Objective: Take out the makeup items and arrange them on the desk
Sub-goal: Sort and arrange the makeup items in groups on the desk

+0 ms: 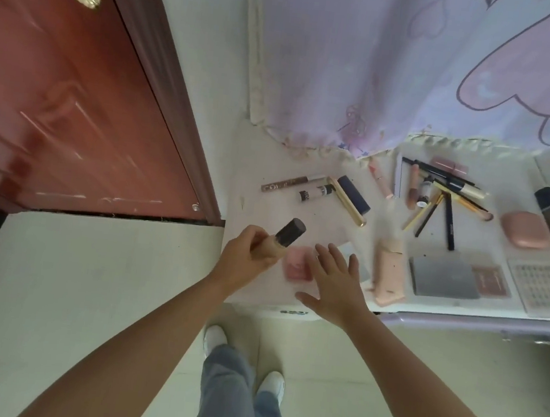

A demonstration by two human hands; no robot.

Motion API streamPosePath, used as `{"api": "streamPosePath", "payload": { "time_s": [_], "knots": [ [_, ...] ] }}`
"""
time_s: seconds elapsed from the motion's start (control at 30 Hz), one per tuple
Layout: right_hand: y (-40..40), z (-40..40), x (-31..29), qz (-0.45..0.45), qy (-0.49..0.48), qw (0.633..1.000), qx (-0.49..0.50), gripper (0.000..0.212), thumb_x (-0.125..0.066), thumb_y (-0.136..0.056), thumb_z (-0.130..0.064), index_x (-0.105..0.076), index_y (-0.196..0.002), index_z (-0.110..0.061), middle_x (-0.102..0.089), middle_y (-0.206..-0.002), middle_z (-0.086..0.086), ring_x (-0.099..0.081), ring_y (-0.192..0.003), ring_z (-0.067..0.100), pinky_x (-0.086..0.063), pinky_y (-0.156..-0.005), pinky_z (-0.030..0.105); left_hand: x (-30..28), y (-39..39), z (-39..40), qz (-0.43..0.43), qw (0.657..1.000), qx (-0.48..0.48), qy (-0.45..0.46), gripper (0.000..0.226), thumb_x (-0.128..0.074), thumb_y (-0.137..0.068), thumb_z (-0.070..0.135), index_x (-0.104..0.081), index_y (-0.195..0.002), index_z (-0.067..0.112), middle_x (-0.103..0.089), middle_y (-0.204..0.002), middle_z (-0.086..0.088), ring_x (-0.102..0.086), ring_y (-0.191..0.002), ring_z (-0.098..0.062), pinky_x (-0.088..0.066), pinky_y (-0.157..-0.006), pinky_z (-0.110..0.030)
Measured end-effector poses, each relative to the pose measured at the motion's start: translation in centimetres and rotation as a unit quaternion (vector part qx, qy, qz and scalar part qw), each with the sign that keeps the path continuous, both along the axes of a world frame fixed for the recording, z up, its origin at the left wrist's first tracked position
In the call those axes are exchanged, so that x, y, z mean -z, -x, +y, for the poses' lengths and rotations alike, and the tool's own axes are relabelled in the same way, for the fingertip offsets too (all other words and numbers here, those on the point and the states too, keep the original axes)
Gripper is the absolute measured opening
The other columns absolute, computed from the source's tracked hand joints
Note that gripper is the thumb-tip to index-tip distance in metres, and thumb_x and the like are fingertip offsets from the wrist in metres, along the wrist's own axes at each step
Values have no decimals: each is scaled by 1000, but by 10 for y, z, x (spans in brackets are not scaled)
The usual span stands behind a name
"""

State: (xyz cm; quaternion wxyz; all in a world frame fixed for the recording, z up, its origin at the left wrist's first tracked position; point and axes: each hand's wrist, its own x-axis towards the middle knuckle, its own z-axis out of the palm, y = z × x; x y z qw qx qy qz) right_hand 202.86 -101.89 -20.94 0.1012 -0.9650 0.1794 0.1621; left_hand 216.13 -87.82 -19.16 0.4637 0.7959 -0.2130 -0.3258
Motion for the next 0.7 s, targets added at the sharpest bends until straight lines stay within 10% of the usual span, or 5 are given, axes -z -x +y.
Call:
{"api": "streamPosePath", "payload": {
  "time_s": [0.2, 0.37, 0.7],
  "knots": [
    [-7, 7, -6, -130, 58, 990, -1, 53, -84, -56, -30, -66, -100, -4, -65, -115, 13, -58, -108, 39, -42, -83, 64, 5, -7, 4, -19, 999, 26, -9, 43, -68, -76, 6, -44, -111, 15, -55, -103, 6, -53, -92, -9, -39, -67, -4],
    [-12, -4, 5, -73, -3, 997, 4, 52, -54, -82, -43, -46, -125, -13, -30, -148, -3, -16, -141, 21, -9, -112, 44, 9, -10, 8, -30, 998, 50, -5, 38, -66, -76, 3, -43, -101, 20, -56, -95, 10, -52, -87, -10, -39, -66, -2],
    [-20, -3, 7, -137, -30, 989, 40, 45, -72, -67, -30, -58, -101, -6, -57, -115, 6, -47, -113, 25, -20, -102, 41, 21, -20, 14, 54, 996, 13, 63, 35, -56, -74, -18, -47, -84, 15, -46, -78, 0, -43, -69, -7, -42, -58, -4]
  ]
}}
